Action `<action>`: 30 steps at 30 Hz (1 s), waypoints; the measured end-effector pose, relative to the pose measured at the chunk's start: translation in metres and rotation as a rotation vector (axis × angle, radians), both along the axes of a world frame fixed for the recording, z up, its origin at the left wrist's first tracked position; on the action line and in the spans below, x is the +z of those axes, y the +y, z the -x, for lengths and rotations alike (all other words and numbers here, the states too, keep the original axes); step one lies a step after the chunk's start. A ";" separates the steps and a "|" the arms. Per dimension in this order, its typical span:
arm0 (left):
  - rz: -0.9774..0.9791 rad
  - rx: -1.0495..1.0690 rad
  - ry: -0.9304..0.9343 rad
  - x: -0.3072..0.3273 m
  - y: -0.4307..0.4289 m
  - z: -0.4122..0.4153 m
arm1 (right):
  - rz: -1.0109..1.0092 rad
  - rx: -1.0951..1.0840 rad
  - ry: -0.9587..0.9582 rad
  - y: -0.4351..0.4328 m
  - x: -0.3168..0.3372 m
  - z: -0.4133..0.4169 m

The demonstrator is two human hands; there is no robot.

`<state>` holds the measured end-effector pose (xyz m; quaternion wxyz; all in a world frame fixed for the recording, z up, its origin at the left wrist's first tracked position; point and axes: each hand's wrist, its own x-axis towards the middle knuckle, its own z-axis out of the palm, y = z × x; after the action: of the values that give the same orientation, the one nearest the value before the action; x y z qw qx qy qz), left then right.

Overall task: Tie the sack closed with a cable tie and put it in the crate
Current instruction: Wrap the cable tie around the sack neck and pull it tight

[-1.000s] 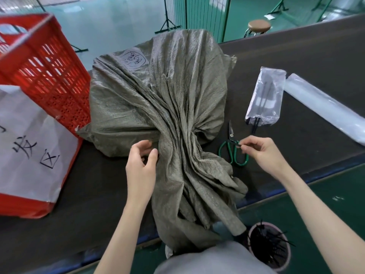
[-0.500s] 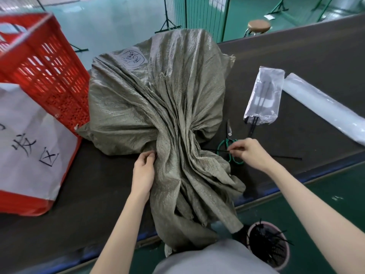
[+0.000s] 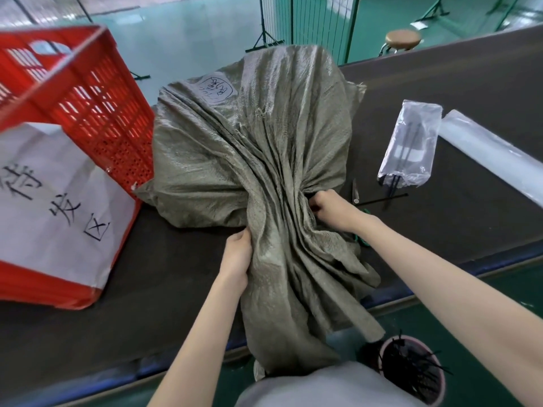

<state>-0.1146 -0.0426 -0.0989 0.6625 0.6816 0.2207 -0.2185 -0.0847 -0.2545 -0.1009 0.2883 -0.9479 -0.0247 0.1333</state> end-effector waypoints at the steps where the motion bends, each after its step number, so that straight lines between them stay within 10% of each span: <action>1: 0.017 -0.011 0.027 0.001 -0.004 0.002 | 0.017 -0.027 0.030 0.001 -0.004 -0.002; 30: 0.147 0.179 0.004 -0.017 0.003 0.018 | 0.074 -0.112 0.154 0.001 -0.012 0.008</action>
<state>-0.1324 -0.0398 -0.1160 0.7273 0.6082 0.2651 -0.1755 -0.0931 -0.2532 -0.1129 0.2614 -0.9447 0.0552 0.1901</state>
